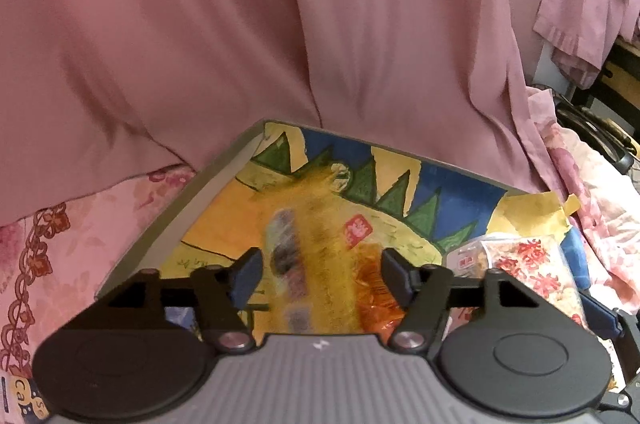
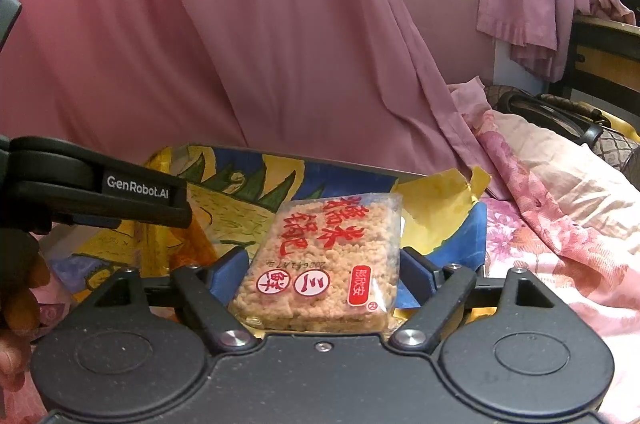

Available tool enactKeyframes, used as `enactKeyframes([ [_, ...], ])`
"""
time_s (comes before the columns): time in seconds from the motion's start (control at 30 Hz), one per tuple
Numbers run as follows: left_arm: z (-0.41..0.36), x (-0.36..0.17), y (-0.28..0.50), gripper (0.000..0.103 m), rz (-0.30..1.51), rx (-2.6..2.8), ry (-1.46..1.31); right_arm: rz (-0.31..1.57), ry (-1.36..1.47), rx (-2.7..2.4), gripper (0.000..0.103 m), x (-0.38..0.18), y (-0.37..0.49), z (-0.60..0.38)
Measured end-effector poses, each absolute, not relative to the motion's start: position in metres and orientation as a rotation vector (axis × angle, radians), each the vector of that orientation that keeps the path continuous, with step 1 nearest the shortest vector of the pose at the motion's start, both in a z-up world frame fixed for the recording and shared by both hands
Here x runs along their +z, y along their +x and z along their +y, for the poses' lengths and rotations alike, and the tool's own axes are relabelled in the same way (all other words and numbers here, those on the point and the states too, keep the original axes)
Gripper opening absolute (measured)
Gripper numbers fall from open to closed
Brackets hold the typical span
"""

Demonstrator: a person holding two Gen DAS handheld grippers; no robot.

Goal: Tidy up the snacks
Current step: 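Lower both bars into the box lid and open both grippers, then withdraw both open tools from the box lid toward the remaining snacks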

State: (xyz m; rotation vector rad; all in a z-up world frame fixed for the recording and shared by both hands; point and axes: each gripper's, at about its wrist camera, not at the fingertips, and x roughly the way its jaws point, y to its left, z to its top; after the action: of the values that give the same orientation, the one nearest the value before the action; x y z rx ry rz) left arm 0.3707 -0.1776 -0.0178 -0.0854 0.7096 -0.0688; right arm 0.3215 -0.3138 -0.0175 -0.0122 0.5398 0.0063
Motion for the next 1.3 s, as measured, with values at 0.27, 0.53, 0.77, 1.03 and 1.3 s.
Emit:
enactKeyframes([
  [0.27, -0.172, -0.013, 0.367, 0.087, 0.692, -0.066, -0.113, 0.509, -0.020, 0.007, 0.093, -0.016, 0.318, -0.313],
  [0.53, -0.152, 0.005, 0.347, 0.100, 0.646, -0.027, -0.156, 0.426, -0.002, -0.010, 0.100, 0.006, 0.299, -0.316],
  [0.77, -0.126, 0.025, 0.313, 0.102, 0.616, 0.007, -0.155, 0.345, 0.040, -0.066, 0.102, 0.030, 0.263, -0.317],
  [1.03, -0.083, 0.026, 0.257, 0.102, 0.682, 0.022, -0.169, 0.294, 0.035, -0.028, 0.102, 0.049, 0.212, -0.300],
  [1.3, -0.041, 0.022, 0.204, 0.102, 0.684, 0.040, -0.183, 0.328, -0.022, 0.017, 0.102, 0.049, 0.165, -0.268],
])
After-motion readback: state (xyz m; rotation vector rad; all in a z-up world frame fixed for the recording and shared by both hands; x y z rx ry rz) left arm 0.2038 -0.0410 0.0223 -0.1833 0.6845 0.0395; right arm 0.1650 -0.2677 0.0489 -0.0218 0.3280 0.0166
